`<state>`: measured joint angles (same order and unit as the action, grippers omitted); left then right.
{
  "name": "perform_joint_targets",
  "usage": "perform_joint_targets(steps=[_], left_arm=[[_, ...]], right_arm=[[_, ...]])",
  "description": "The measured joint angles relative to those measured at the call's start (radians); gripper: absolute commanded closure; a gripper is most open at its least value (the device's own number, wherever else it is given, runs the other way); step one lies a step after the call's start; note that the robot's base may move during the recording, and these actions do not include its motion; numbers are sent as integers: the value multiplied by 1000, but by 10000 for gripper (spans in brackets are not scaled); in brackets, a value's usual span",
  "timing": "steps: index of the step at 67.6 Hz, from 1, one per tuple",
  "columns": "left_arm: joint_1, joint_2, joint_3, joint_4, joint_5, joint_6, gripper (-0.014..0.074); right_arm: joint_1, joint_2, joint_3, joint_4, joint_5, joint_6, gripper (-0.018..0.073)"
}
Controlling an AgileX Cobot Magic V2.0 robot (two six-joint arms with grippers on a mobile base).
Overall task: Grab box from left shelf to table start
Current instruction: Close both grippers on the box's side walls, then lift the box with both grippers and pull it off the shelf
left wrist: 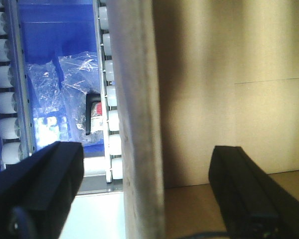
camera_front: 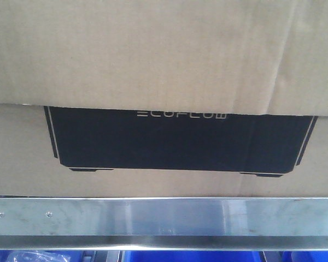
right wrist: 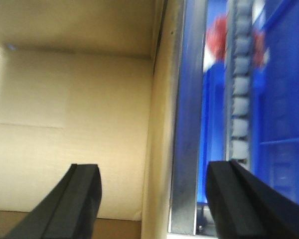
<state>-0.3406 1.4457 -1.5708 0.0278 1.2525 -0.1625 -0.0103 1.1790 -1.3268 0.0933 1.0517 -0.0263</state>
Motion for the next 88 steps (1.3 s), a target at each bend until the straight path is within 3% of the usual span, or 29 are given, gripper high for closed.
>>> perform_joint_targets(steps=[21,27,33,42,44,46,50,73,88], left_arm=[[0,0,0,0,0,0,172],[0,2,0,0,0,0,208],[0,7,0,0,0,0,319],[0,17,0,0,0,0,619],[0,19,0,0,0,0,668],[0,20,0,8,2,0,713],[0,20,0,13,2,-7,673],[-6,-1,8,27,0,-27,692],[-63,-130,14,68,5,-53,687]], right_arm=[[0,146,0,0,-17,0,20],[0,166,0,0,-20,0,41],[0,173,0,0,-24,0,157],[0,173,0,-2,-27,0,498],[0,173,0,-5,-27,0,525],[0,173,0,-5,-27,0,496],[0,173,-2,-1,-27,0,494],[0,163,-22,0,-8,0,501],[0,55,-34,7,19,0,501]])
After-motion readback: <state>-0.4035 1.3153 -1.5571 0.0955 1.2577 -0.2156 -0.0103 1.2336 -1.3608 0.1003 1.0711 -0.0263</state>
